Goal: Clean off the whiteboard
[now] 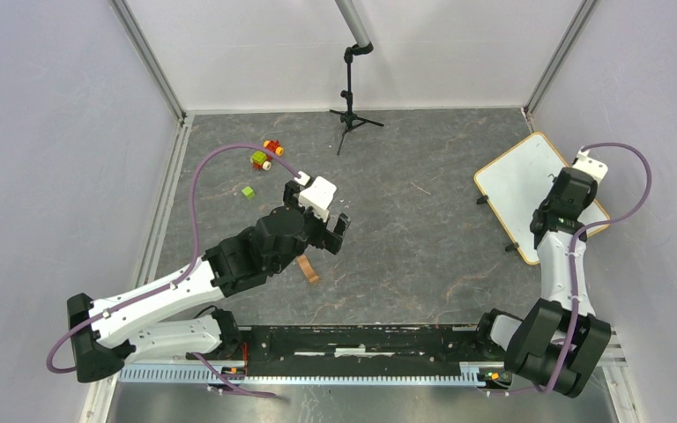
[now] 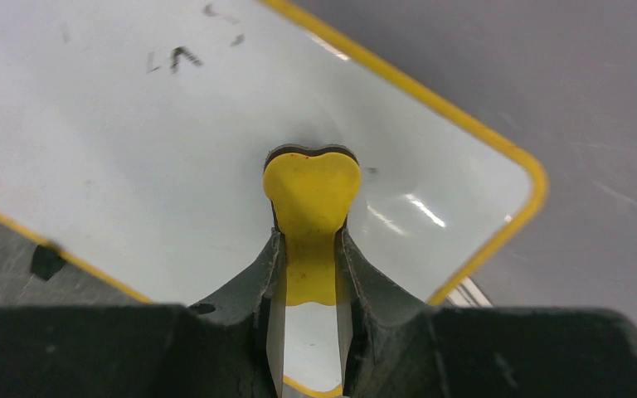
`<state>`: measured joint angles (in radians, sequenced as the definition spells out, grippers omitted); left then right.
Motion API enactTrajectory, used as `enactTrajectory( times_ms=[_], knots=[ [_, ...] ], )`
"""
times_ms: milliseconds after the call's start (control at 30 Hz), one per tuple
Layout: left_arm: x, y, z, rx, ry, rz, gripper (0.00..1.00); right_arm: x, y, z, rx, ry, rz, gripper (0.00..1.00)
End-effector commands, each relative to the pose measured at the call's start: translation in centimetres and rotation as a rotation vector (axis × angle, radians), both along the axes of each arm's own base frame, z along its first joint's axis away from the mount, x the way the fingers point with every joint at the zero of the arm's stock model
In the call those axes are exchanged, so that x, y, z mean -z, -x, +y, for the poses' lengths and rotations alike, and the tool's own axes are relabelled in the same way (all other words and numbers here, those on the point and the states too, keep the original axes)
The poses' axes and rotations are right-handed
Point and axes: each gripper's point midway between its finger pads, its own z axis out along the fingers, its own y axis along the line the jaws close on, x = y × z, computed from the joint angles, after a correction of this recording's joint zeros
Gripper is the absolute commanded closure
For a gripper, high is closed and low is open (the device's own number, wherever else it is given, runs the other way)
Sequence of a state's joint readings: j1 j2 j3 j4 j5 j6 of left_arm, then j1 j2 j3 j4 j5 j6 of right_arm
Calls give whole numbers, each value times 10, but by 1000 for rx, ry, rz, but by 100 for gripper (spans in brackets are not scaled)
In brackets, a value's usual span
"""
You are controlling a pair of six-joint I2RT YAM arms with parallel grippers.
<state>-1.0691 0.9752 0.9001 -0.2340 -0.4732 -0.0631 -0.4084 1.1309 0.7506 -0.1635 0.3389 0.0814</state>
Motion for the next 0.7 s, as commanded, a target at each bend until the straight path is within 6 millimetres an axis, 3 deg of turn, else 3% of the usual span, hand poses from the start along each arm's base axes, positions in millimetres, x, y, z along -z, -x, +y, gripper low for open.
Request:
enactTrajectory(
  times_ms=[0, 267, 433, 533, 667],
  knots=[
    [-18, -3, -2, -21, 39, -28, 0, -6, 16, -13, 109, 48, 0, 78],
    [-22, -6, -3, -34, 41, -30, 0, 22, -19, 12, -40, -57, -7, 78],
    [-39, -8, -4, -46, 65, -41, 0, 35, -51, 58, -180, -86, -3, 78],
    [-50, -11, -8, -54, 81, -42, 0, 32, -70, 85, -264, -82, -8, 78],
    [-65, -17, -16, -60, 102, -62, 0, 17, -80, 77, -233, -43, -8, 78]
  ],
)
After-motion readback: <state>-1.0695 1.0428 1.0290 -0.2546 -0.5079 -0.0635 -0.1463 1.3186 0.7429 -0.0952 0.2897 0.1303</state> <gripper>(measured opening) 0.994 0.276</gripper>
